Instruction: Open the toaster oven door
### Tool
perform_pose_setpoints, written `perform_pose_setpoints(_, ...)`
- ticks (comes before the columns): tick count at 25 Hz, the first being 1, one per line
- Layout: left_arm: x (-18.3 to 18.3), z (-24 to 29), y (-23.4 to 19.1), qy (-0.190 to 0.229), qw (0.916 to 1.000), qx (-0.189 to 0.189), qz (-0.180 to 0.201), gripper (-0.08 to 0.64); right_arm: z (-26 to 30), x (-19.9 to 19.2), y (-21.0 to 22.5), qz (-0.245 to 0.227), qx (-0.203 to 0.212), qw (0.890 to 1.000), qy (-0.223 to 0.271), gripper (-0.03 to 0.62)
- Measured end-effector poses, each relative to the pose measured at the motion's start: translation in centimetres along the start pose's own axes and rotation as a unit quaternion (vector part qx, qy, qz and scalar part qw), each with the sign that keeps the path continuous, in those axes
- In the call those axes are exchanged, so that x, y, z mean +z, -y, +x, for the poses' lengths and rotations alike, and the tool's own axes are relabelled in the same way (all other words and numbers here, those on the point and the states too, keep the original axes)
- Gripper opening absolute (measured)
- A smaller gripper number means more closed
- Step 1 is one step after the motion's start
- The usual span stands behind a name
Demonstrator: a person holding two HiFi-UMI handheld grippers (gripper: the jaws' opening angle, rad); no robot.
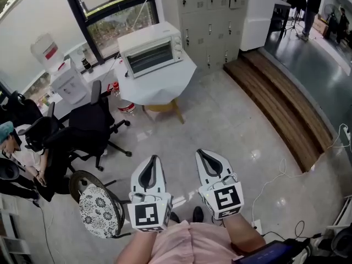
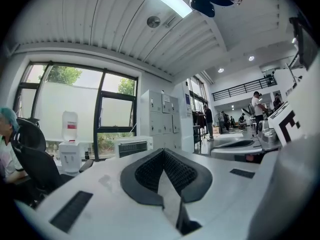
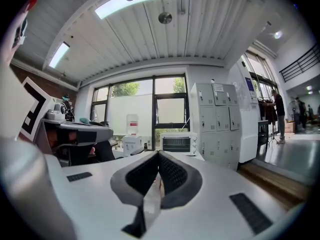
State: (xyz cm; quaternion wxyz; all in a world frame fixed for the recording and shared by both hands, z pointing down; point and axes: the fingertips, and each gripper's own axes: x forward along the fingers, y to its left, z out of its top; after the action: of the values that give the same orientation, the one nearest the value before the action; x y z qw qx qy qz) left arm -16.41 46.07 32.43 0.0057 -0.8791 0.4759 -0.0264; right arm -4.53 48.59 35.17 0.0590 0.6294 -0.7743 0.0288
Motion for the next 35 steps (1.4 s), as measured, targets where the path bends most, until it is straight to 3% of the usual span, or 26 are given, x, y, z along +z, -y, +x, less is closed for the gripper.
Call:
perform_pose_setpoints(6, -1.0, 1.5, 1.0, -0.010, 0.9999, 0.004, -0.003, 0.014, 0.9, -1.2, 2.3, 0.007, 0.008, 1.000, -0.013, 0.002)
perform_pose_setpoints(12, -1.8, 4.7, -0.5, -0.017, 0.9998, 0.011, 0.001, 0.014, 4.4, -2.3, 3.7, 0.010, 0.016, 0.999, -0.029, 0.002)
perform_pose_setpoints(24, -4.2, 16.0, -9.2, -0.031, 0.9991, 0.022, -0.020, 0.014, 18.5, -2.8, 5.8, 0.012, 0.029, 0.998, -0.048, 0.002)
perform_pose_setpoints(35, -2.8, 26.6, -15.7, -0.025, 0.9995, 0.011, -0.014, 0.014, 30.1, 1.2, 9.1, -0.001, 0.019, 0.999, -0.026, 0.002)
